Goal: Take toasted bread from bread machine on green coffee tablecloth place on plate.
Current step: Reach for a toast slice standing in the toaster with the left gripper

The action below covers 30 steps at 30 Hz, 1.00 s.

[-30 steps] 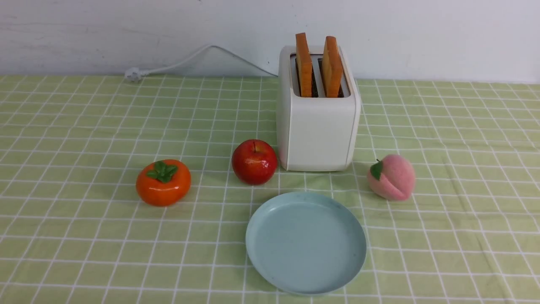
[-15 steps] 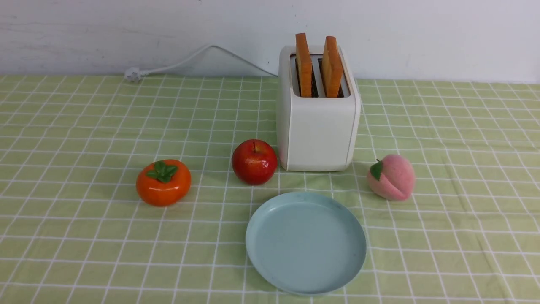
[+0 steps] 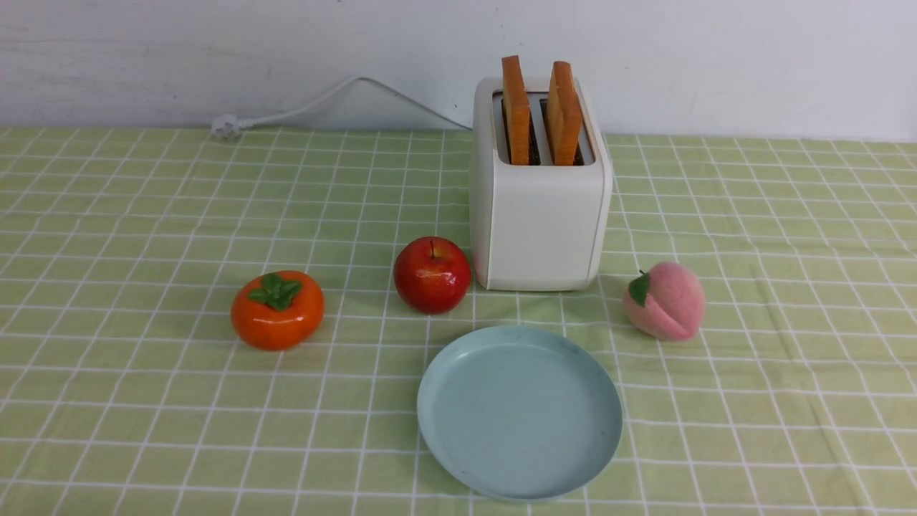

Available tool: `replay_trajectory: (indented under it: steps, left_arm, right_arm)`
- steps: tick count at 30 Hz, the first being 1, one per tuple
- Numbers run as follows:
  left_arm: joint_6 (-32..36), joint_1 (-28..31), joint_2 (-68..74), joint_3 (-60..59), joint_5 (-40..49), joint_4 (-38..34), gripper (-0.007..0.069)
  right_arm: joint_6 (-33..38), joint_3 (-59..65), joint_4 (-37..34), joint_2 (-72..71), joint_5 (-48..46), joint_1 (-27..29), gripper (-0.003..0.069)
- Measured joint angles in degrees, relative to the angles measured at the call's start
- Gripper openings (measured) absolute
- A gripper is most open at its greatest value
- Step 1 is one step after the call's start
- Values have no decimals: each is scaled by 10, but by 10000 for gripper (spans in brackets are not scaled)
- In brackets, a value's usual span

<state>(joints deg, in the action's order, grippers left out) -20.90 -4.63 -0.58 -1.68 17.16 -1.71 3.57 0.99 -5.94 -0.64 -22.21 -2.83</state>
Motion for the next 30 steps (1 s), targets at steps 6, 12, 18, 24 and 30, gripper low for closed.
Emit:
replay_trajectory:
  steps: [6, 12, 18, 24, 30]
  left_arm:
    - [0, 0, 0, 0, -48, -117, 58]
    - [0, 0, 0, 0, -131, -270, 68]
    - [6, 0, 0, 0, -158, -343, 75]
    - [15, 0, 0, 0, -178, -349, 79]
    - [14, 0, 0, 0, -211, -369, 82]
  right_arm:
    - [0, 0, 0, 0, 0, 0, 241]
    - [0, 0, 0, 0, 0, 0, 241]
    - [2, 0, 3, 0, -1, 0, 241]
    - [-7, 2, -17, 0, 19, 0, 241]
    - [-72, 5, -173, 0, 87, 0, 241]
